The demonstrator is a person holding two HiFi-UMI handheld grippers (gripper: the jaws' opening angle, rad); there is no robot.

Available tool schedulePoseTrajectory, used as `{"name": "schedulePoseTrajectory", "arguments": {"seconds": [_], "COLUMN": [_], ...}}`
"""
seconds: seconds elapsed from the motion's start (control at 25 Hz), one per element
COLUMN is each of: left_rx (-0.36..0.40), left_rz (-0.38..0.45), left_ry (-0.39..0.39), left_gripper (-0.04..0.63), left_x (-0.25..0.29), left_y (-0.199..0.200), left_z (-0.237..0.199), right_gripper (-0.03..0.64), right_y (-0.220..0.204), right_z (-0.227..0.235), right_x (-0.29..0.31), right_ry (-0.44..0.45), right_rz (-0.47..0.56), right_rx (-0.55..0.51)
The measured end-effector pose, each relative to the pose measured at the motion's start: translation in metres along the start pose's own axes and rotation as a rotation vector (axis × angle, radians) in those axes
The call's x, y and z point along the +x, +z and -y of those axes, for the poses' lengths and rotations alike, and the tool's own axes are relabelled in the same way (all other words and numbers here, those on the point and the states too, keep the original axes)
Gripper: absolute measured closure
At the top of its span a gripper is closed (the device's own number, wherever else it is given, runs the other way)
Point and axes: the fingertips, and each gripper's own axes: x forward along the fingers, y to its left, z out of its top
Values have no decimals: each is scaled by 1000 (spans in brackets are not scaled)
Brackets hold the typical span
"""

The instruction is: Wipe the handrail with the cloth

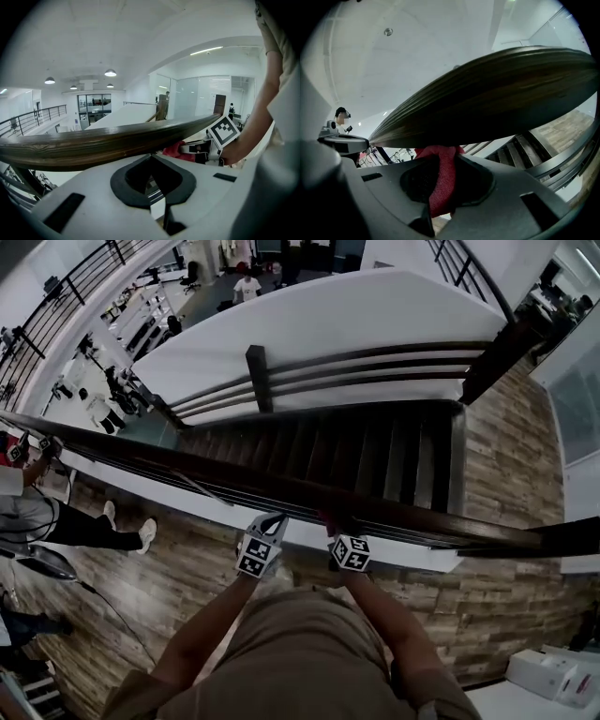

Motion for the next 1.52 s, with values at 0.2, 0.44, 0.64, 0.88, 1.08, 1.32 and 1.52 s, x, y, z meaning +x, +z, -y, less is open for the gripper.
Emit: {"name": "schedulePoseTrajectory", "arguments": {"seconds": [0.2, 0.44, 0.64, 0.88, 1.08, 1.32, 1.52], "left_rx": [-6, -39, -18, -34, -49, -33, 5], "left_rz": [-21, -47, -75, -79, -70, -44, -31], "left_ry": [-4, -40, -24, 15, 21, -28, -115], "left_gripper": [580, 580, 580, 580, 580, 580, 580], "left_x": [31, 81, 118, 142, 152, 151, 159], "left_y": [20, 49, 64, 76, 74, 89, 99], "left_z": [45, 128, 182, 237, 276, 293, 307], "right_gripper": [540, 540, 540, 540, 540, 540, 540], "right_y": [7, 23, 32, 43, 45, 46, 51], "right_z": [41, 117, 170, 210, 235, 252, 271], "right_x": [-22, -55, -74, -91, -105, -121, -135], "right_ry": [42, 69, 121, 163, 168, 112, 41], "right_rz": [-11, -15, -20, -21, -25, -40, -11], "right_rx": [16, 72, 47, 46, 48, 76, 94]}}
